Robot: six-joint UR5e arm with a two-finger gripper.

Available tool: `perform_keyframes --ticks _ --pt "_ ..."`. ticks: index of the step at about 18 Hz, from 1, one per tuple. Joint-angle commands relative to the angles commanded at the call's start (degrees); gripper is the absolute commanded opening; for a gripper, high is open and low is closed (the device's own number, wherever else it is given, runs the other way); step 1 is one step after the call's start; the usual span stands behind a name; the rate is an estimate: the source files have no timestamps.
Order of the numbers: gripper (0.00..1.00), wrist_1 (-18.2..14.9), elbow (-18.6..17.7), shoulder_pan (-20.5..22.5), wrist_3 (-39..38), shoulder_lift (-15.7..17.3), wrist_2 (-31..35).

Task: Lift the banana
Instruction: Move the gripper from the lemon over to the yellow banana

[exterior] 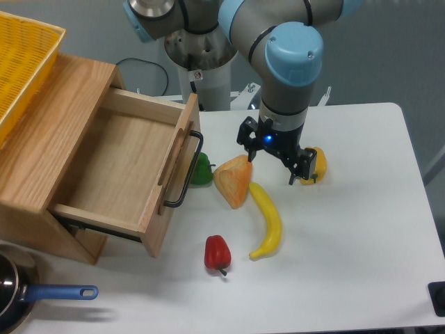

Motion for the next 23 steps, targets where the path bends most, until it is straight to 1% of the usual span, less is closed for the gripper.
perform_keyframes --ticks 3,6,12,15,21,23 --pt "1.00 0.0 0.2 0.1 -0.1 -0.6 -0.1" --pt "1.00 0.7 0.1 0.1 -0.2 -1.6 -0.2" --pt "1.00 0.8 -1.4 0.0 -0.5 -2.6 0.1" --pt "1.00 0.8 -1.7 -0.1 -2.3 -2.9 -0.1" --pt "1.00 5.0 -2.7 -0.2 -9.5 -5.0 -0.2" --pt "1.00 5.6 -2.7 -0.3 -13.0 -5.8 -0.3"
